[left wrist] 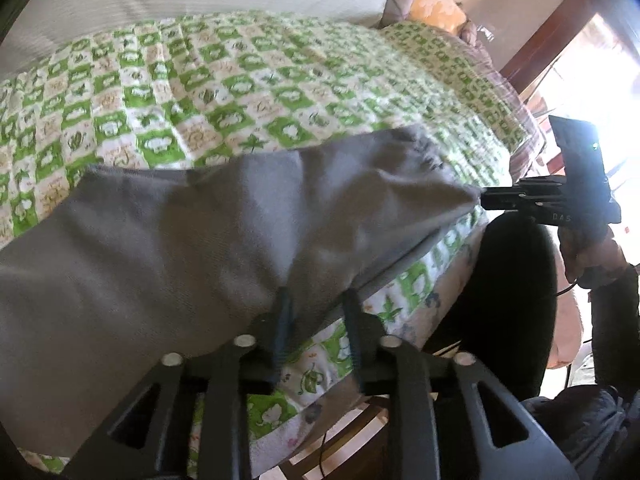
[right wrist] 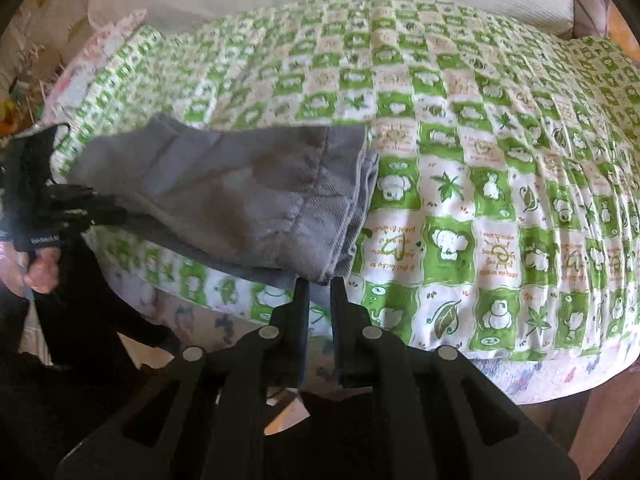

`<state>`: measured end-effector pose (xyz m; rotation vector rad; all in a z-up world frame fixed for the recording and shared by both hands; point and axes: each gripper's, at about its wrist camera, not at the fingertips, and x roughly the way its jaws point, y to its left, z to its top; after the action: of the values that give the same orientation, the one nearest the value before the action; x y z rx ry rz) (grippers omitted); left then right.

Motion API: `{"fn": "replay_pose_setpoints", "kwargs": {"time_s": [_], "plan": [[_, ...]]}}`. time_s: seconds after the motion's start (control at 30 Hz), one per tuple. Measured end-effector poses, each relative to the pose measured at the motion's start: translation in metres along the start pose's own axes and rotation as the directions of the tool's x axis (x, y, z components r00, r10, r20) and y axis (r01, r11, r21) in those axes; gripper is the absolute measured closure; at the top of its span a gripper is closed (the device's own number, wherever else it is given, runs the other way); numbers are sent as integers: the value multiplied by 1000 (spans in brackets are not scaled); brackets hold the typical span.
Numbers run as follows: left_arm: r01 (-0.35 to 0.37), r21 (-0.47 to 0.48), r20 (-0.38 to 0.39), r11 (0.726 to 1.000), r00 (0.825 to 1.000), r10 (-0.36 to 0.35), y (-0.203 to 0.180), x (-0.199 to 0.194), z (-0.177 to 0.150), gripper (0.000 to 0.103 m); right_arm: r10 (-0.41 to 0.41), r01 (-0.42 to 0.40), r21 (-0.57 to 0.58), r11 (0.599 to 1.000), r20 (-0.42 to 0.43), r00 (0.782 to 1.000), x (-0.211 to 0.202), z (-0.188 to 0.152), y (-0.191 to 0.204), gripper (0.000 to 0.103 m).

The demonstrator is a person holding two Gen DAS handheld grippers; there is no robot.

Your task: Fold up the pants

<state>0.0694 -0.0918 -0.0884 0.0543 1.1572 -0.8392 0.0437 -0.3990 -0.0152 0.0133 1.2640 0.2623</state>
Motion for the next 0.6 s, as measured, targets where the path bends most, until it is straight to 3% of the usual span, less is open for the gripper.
{"fn": "replay_pose_setpoints", "kwargs": {"time_s": [0.13, 0.27, 0.6], "plan": [[7, 15, 35, 1000, 999, -7, -8, -14, 3, 69, 10, -10, -5, 1000, 45, 999, -19, 3, 5, 89], [-24, -11, 59, 1000, 998, 24, 0, -22, 2, 69, 109, -110, -2, 994, 126, 986, -29, 18, 17, 89], [-70, -228, 134, 971, 986, 102, 57, -60, -19, 69, 249, -239, -131, 962, 65, 966, 34, 72, 96, 89]]}}
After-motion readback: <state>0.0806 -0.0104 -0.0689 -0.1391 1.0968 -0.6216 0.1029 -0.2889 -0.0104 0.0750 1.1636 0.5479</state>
